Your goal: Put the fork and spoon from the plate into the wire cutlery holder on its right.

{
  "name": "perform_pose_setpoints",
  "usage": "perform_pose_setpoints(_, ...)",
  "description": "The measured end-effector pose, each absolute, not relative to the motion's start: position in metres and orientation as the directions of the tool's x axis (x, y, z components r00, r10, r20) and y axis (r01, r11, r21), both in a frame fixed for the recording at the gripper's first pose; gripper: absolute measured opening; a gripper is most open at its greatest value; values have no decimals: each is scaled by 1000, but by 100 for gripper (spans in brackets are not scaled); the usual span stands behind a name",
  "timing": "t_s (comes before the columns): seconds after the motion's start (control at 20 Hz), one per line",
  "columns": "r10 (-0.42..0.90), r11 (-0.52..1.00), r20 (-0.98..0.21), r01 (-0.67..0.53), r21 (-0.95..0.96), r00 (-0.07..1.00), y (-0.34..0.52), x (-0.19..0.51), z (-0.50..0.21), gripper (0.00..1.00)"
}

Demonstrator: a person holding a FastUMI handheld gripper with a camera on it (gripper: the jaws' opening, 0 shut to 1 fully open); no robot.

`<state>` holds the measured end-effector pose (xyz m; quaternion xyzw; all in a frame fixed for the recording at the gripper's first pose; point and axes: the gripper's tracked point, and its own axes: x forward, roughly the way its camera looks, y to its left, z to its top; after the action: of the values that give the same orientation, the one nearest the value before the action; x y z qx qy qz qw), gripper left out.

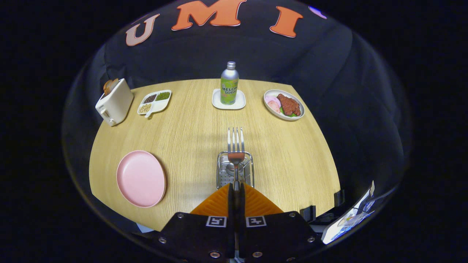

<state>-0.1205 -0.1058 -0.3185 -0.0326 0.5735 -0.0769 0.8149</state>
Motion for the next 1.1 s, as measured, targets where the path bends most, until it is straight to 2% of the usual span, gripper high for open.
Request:
perform_pose_setpoints(0.4,-187,981,-974,-22,-192,129,-113,-141,-337,5)
perform_pose_setpoints(0.5,-218,974,-971,-45,-223,99,-117,-140,-343,5)
perform_pose_setpoints(0.65,-183,980,-982,-69,-186,57,-113,-143,-351,6)
perform_pose_setpoints(0.8,-169,974,-984,-140,-176,59,-109,-143,-355,8)
perform_pose_setpoints(0.95,-150,980,-985,-118,-160,90,-108,-133,-356,10)
perform_pose_setpoints(1.1,-113,989,-977,-72,-127,179,-109,-112,-348,10)
